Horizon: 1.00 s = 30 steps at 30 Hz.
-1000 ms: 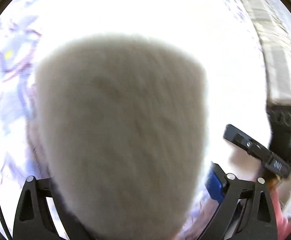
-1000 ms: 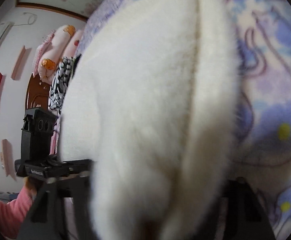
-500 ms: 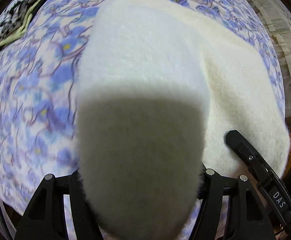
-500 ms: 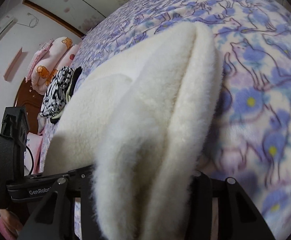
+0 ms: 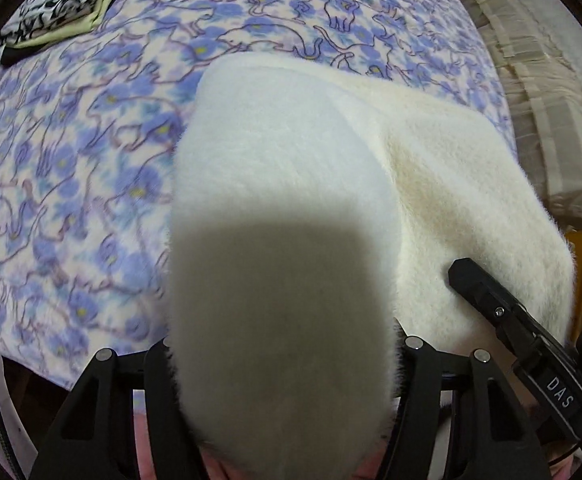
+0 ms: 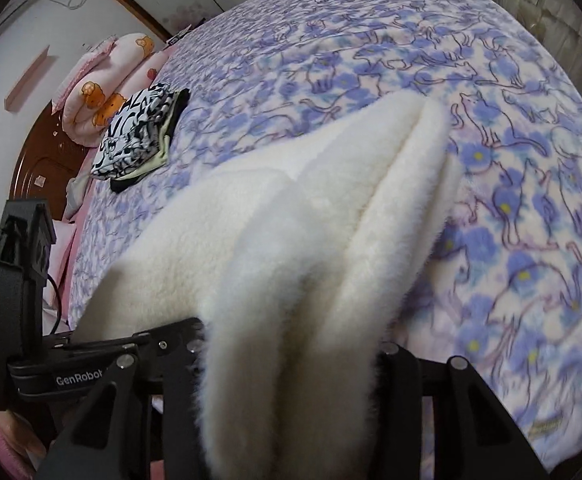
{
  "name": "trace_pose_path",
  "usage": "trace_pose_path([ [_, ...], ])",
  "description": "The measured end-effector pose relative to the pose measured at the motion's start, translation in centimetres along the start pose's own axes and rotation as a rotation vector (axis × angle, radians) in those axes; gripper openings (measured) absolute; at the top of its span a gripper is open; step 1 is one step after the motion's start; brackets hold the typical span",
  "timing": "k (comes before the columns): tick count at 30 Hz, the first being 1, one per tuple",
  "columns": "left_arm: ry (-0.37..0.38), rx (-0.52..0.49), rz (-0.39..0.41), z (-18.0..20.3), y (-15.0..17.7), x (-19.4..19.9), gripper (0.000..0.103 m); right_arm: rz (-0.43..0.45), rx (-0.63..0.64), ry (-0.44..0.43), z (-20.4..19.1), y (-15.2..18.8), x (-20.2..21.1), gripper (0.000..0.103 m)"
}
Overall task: Fold large clothes
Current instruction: 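Lift the folded cardigan with both tools and carry it toward the clothes stack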
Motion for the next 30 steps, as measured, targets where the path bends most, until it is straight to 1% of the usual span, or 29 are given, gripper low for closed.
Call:
trace_pose_path([
  [2,0.027,0.003,0.0,-1.4,0.0,1.5,0.06,0.011,-0.004,0.014,-2.4,0.6,0.8,0.043],
  [4,0.036,-0.024,0.015,-2.9,-0.3,2.8,0.06,0.017,0.009,0.041,-5.5,1.0,1.1,0.043],
  [8,0.079,-0.058,0.003,-7.8,-1.3,6.2,0.06,0.033,-0.012,0.077,-11.5,1.3,1.1,0.043],
  [10,0.074,-0.098,0.027,-10.5,-2.4,8.4,0.06,0.06,-0.055,0.08,-14.7,1.1,0.8,0.043],
  [12,0.066,-0.141,0.079,-13.7,-3.8,11.0,0.06,0.098,-0.079,0.068,-18.0,0.9,0.1,0.043],
  [14,0.06,-0.159,0.113,-16.4,-5.0,12.8,0.059,0.15,-0.091,0.044,-21.2,0.4,-0.8,0.043],
  [16,0.04,-0.17,0.152,-19.1,-6.5,14.8,0.059,0.18,-0.087,0.03,-23.8,-0.4,-1.9,0.043],
  [20,0.016,-0.127,0.209,-24.7,-10.0,18.8,0.059,0.206,-0.04,-0.014,-29.3,-3.6,-4.0,0.043],
  [24,0.012,-0.066,0.258,-29.3,-13.8,21.9,0.059,0.212,0.055,-0.069,-34.2,-7.6,-6.1,0.043],
  [28,-0.012,-0.02,0.313,-32.5,-17.2,23.9,0.059,0.223,0.123,-0.118,-37.5,-11.2,-8.0,0.043],
  [30,-0.026,-0.003,0.343,-34.1,-19.4,25.0,0.059,0.224,0.151,-0.152,-38.9,-13.6,-9.3,0.043],
])
Point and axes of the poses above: each gripper's, at about its wrist camera, not at the fingertips, and x roughly against the way its jaws point, z to its right, y to its underside, the point moved 4 cm from there along -x, roughly the way its jaws point, and after that the axes turned 10 degrees about -y, right-handed, at the moved point
